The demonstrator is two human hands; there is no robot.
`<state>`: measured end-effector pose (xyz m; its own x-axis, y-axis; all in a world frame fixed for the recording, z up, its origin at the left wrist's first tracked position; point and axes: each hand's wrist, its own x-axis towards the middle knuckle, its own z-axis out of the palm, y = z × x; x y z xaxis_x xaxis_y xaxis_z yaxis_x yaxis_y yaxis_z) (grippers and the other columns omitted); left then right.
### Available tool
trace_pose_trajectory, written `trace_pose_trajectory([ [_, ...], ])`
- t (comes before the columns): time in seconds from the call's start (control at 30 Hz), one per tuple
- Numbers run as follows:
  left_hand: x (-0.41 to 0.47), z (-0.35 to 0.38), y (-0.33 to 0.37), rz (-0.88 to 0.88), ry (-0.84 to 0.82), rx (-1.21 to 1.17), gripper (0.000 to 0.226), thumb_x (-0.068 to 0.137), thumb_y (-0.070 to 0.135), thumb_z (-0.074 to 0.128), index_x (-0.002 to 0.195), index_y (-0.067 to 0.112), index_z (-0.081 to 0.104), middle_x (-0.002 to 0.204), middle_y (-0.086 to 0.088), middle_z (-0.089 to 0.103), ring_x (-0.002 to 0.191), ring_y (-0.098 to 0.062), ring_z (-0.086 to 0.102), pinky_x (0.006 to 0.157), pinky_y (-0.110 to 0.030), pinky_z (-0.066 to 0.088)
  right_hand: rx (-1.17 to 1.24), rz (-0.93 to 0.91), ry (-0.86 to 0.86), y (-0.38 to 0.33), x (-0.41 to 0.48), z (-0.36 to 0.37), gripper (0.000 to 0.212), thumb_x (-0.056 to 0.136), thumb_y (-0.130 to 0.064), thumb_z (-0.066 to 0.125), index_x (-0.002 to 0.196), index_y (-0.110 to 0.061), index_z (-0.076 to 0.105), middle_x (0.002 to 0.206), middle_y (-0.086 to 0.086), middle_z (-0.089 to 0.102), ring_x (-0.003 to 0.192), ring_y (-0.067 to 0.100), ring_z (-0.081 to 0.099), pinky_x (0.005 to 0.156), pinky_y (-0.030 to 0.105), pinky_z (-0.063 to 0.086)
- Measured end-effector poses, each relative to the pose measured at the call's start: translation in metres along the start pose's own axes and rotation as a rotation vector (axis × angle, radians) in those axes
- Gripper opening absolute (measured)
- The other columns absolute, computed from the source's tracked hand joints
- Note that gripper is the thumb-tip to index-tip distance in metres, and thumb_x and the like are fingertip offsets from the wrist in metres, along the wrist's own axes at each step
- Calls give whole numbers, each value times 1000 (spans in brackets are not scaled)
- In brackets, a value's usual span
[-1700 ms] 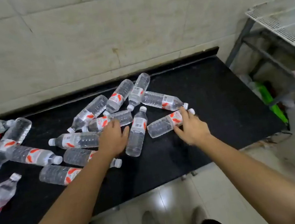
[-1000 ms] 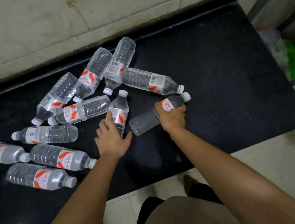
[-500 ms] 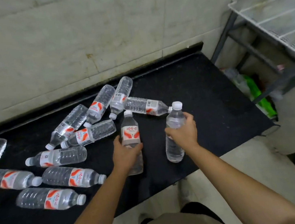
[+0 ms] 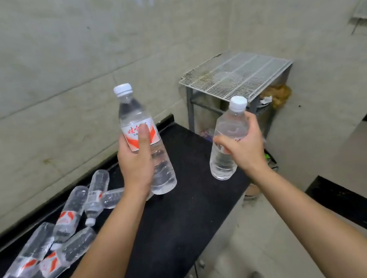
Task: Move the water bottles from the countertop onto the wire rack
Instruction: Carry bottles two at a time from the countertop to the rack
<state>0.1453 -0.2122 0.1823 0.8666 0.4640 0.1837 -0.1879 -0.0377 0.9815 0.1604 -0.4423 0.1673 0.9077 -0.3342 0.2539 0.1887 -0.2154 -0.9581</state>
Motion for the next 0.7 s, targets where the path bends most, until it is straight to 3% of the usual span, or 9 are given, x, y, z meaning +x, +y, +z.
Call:
trace_pose_trajectory([
  [0.07,-2,38,16,57,-49,-6,47,67,89,58,93,51,65,90,22,74,85,-1,71,74,-24,56,58,-52,49,-5,28,-26,69,57,-38,85,118,-32,53,109,-8,68,98,7,69,90,32,56],
  [0.13,-6,79,23,98,-78,-13,50,67,89,58,94,47,65,90,21,75,84,0,71,71,-17,54,113,-84,89,-1,57,-51,66,60,-38,87,115,-28,54,108,-2,70,98,14,71,92,39,57],
  [0.2,-10,125,23,121,-77,-24,57,69,88,58,99,40,64,92,18,75,85,0,71,72,-16,53,156,-106,106,10,87,-77,61,62,-43,88,111,-34,54,105,-6,70,95,10,72,87,34,58],
  [0.27,-10,176,19,126,-72,-53,60,71,86,59,102,35,65,95,10,77,89,-9,73,77,-26,57,184,-107,99,23,118,-102,63,64,-49,89,114,-34,54,107,-7,71,95,7,72,83,26,56],
  [0.37,-4,258,16,94,-88,-80,61,74,83,61,104,29,65,95,3,76,89,-20,74,79,-42,60,193,-90,64,38,170,-146,76,63,-58,90,123,-28,55,112,-7,72,99,6,72,85,25,56],
  [0.43,3,308,16,105,-90,-76,57,76,79,61,101,29,64,88,10,76,81,-9,73,71,-32,59,170,-99,39,44,206,-176,80,63,-58,90,126,-25,55,111,-9,73,98,2,71,83,19,55],
  [0.5,8,349,17,125,-79,-47,60,73,83,60,101,29,62,89,9,76,81,-9,74,67,-28,58,148,-122,18,49,243,-205,69,69,-49,91,123,-26,57,103,-16,74,93,-3,71,77,11,52],
  [0.6,16,391,15,128,-63,-39,57,75,77,61,105,28,60,101,-3,74,95,-27,73,82,-45,61,127,-126,36,50,292,-233,62,75,-43,89,124,-20,60,105,-12,74,95,0,71,83,18,54],
  [0.7,35,420,12,134,-61,-26,49,77,70,64,105,31,58,99,3,72,92,-19,72,82,-41,60,152,-155,59,59,338,-244,42,80,-33,87,113,-27,62,95,-17,74,86,-4,70,79,16,53],
])
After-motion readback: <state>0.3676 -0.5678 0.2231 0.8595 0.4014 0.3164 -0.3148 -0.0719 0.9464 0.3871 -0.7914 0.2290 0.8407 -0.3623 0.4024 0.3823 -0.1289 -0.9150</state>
